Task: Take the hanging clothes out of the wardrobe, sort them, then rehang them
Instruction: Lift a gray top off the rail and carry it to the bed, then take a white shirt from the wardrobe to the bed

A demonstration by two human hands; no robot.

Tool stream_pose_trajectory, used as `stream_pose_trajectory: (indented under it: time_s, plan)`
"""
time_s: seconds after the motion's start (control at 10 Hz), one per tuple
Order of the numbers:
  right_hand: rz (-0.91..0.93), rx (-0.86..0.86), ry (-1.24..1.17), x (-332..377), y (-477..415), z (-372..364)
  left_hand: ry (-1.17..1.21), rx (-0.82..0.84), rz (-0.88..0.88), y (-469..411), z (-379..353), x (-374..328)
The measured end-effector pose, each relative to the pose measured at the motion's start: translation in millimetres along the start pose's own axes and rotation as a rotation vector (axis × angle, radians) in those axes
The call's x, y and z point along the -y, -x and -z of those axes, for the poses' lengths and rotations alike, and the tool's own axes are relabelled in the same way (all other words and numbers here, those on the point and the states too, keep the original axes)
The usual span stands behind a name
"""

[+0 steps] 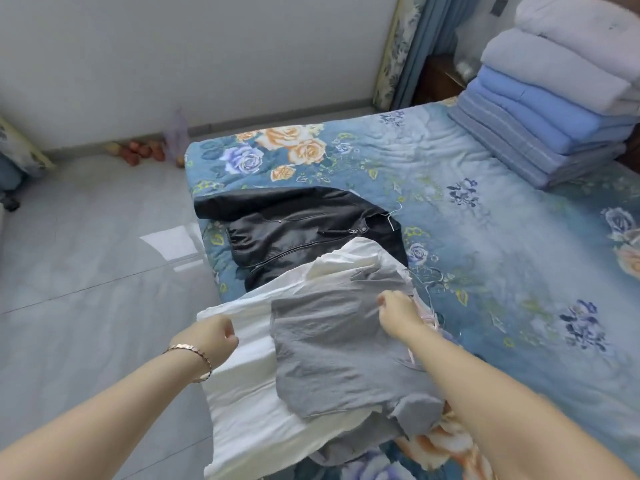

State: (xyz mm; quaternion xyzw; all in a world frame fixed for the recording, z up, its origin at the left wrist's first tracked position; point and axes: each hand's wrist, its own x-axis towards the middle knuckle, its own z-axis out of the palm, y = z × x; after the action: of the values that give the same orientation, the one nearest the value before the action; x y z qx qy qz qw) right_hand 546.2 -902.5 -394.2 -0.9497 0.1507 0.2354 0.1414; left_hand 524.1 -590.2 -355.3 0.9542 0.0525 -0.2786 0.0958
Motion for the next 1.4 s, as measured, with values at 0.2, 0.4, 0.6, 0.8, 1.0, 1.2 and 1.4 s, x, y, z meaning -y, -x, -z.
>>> stream_pose_trajectory:
  time_s: [0.2,0.4,0.6,0.8,1.0,1.2,1.4]
  plan:
    - [0.484,0.284,0.121,148,46,2,0.031,-0.003,0.127,30,19,63]
    - [0.934,0.218,0.447,316,136,-3,0.142,-0.084,0.342,107,45,177]
    - [1.285,0.161,0.719,464,284,-20,0.260,-0.319,0.649,245,72,312]
    - [1.562,0.111,0.632,580,463,-46,0.321,-0.524,0.937,417,91,427]
    - [1.873,0.058,0.550,657,647,-70,0.305,-0.597,1.273,583,94,502]
    - [2.122,-0.005,0.425,717,790,-93,0.303,-0.627,1.476,702,88,574]
    - [2.302,0.080,0.178,783,894,-135,0.287,-0.736,1.584,750,78,641]
